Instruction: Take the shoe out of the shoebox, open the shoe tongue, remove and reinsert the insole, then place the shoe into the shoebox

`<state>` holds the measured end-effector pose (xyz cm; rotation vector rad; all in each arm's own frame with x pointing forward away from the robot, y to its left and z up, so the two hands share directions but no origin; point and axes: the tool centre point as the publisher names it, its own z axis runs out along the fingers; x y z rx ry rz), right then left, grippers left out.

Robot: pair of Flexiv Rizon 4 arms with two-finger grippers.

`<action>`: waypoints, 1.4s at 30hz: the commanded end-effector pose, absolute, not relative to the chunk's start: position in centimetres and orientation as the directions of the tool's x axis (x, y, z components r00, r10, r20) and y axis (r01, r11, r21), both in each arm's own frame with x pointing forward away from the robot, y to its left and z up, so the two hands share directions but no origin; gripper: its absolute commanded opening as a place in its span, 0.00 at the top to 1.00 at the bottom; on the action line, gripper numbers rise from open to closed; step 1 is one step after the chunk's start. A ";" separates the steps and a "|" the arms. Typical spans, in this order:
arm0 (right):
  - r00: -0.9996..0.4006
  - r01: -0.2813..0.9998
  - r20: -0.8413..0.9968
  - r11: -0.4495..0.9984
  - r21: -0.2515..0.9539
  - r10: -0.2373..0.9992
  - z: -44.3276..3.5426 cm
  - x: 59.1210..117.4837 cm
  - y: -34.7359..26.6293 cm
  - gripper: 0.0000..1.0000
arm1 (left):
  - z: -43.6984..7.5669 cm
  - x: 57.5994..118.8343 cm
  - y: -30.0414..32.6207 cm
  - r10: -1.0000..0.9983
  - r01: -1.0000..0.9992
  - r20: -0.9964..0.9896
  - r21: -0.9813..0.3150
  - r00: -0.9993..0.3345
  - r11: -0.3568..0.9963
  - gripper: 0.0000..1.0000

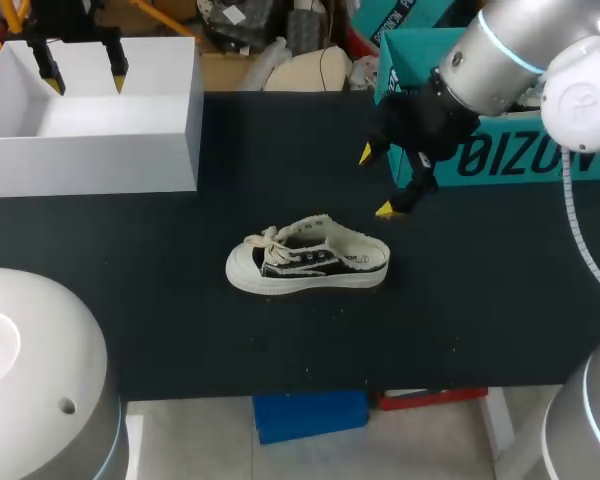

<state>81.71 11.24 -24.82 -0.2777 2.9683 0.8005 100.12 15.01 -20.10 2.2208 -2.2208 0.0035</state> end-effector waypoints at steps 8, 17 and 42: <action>-0.980 -0.187 -0.177 0.738 0.649 -0.093 -29.0 81.9 9.3 0.00 | -20.0 100.1 15.0 -1.000 -1.000 0.001 0.000 0.000 0.000 0.00; -0.985 -0.169 -0.150 0.680 0.713 -0.086 -33.3 82.8 9.5 0.00 | -20.0 100.1 15.0 -1.000 -1.000 0.001 0.000 0.000 0.000 0.00; -0.997 -0.073 -0.064 0.527 0.847 -0.035 -39.4 82.5 11.0 0.00 | -20.0 100.1 15.0 -1.000 -1.000 0.001 0.000 0.000 0.000 0.00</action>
